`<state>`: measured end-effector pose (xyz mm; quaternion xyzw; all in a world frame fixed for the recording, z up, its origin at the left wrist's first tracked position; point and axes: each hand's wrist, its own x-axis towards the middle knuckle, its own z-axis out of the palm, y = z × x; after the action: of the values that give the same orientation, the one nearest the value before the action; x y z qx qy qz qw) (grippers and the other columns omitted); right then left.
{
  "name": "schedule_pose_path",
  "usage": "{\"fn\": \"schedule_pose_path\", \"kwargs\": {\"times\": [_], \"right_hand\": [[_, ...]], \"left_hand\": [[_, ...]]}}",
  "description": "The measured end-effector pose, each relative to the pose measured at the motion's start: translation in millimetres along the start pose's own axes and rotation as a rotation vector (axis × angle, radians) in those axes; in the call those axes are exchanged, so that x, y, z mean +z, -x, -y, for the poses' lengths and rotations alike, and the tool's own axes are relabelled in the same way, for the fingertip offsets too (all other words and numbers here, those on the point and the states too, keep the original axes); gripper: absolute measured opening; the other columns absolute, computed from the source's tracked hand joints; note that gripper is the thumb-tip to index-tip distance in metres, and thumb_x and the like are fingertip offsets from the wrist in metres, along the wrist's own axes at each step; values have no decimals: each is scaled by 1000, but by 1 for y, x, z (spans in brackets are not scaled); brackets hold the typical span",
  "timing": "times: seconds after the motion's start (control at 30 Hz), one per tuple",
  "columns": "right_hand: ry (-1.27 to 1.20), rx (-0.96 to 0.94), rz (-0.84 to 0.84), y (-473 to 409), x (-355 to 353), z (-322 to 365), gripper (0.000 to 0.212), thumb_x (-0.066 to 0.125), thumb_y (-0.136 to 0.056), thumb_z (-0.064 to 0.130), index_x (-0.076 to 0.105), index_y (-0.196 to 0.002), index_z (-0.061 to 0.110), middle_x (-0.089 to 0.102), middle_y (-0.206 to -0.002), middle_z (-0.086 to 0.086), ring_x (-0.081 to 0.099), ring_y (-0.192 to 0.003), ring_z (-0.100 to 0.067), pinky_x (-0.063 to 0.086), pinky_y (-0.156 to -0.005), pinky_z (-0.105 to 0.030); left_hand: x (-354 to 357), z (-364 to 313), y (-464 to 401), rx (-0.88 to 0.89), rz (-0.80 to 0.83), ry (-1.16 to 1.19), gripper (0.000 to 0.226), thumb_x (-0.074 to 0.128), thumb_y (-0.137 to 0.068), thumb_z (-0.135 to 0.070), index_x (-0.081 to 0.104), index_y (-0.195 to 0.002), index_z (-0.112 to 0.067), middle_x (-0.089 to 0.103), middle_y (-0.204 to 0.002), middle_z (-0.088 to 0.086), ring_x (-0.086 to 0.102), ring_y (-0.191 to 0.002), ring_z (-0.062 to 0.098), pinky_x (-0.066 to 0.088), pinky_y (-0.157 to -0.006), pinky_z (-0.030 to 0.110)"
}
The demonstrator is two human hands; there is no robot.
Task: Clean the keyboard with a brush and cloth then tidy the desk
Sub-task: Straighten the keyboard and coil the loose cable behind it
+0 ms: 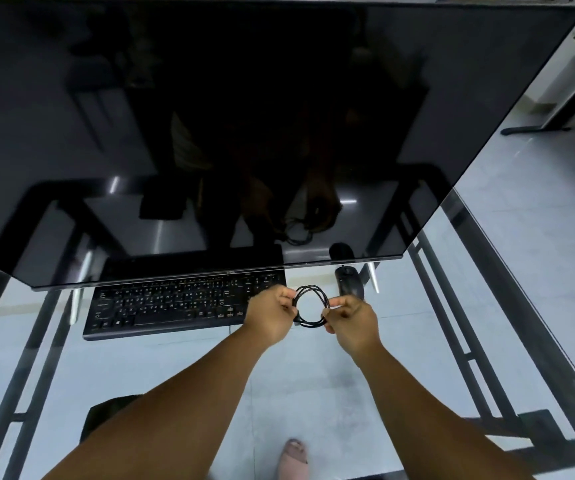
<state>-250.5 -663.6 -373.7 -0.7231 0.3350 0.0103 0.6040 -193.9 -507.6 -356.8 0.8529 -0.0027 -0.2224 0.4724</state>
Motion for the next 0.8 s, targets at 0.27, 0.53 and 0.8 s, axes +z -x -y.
{"fn": "schedule_pose_path", "kwargs": {"times": [0.27, 0.53, 0.8], "right_hand": [[91, 50, -159, -27, 10, -23, 16, 66, -85, 11, 61, -83, 25, 72, -74, -1, 70, -73, -24, 59, -68, -36], [45, 85, -254, -36, 26, -15, 9, 65, -85, 15, 68, -90, 22, 72, -75, 1, 71, -72, -22, 60, -68, -36], [94, 106, -322, -44, 32, -11, 15, 69, -84, 17, 61, -78, 28, 72, -76, 2, 70, -73, -20, 60, -68, -36]], "left_hand": [[15, 12, -12, 70, 41, -342, 43, 51, -96, -23, 47, -138, -30, 55, -133, 4, 51, -121, 23, 43, -102, 34], [-2, 41, -5, 77, -151, -533, 53, 42, -98, -26, 29, -150, -25, 17, -161, -6, 11, -149, 16, 22, -116, 44], [-11, 55, 3, 59, -135, -614, 57, 34, -101, -31, 15, -154, -24, 2, -163, -5, -1, -150, 14, 11, -119, 38]]}}
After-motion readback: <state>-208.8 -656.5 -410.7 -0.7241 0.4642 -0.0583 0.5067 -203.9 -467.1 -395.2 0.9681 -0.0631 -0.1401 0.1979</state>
